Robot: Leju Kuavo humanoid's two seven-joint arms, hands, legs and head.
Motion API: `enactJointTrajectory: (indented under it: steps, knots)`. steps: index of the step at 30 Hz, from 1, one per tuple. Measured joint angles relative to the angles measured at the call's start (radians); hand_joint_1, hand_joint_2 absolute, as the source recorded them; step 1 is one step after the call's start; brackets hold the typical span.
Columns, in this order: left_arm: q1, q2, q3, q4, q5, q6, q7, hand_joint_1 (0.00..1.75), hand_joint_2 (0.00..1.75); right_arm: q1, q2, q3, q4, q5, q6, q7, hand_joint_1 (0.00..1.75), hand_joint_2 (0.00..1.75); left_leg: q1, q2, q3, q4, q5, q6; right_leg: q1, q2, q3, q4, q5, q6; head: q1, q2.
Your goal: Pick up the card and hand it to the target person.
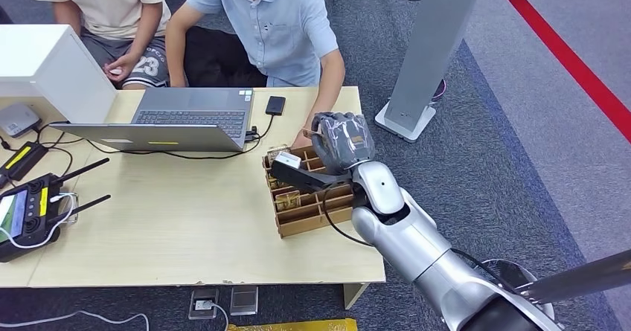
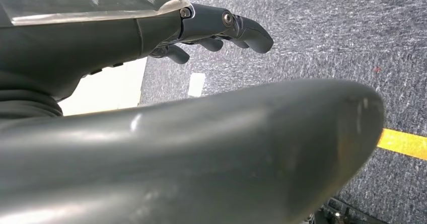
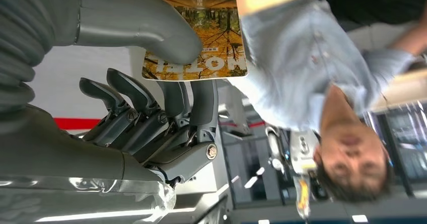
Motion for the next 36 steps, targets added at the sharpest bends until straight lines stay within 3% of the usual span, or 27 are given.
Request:
enactJointTrajectory:
  steps: [8, 14, 36]
  knots:
    - [0.001, 0.000, 0.000, 0.000, -0.001, 0.000, -0.001, 0.00, 0.00, -0.015, -0.016, -0.015, -0.188, 0.007, 0.026, -0.013, 1.75, 1.75, 0.000, 0.000, 0.000, 0.000, 0.000, 0.000, 0.000, 0.000, 0.000, 0.000, 0.000, 0.000, 0.000, 0.000]
    - [0.001, 0.000, 0.000, 0.000, -0.015, -0.008, -0.001, 0.00, 0.00, -0.071, -0.017, -0.017, -0.214, -0.003, 0.021, -0.049, 1.75, 1.75, 0.000, 0.000, 0.000, 0.000, 0.000, 0.000, 0.000, 0.000, 0.000, 0.000, 0.000, 0.000, 0.000, 0.000]
    - [0.000, 0.000, -0.002, 0.000, -0.029, -0.016, 0.026, 0.00, 0.00, -0.256, 0.085, 0.000, 0.135, -0.035, -0.040, -0.137, 1.75, 1.75, 0.000, 0.000, -0.001, 0.000, 0.000, 0.000, 0.000, 0.000, 0.000, 0.000, 0.000, 0.000, 0.000, 0.000]
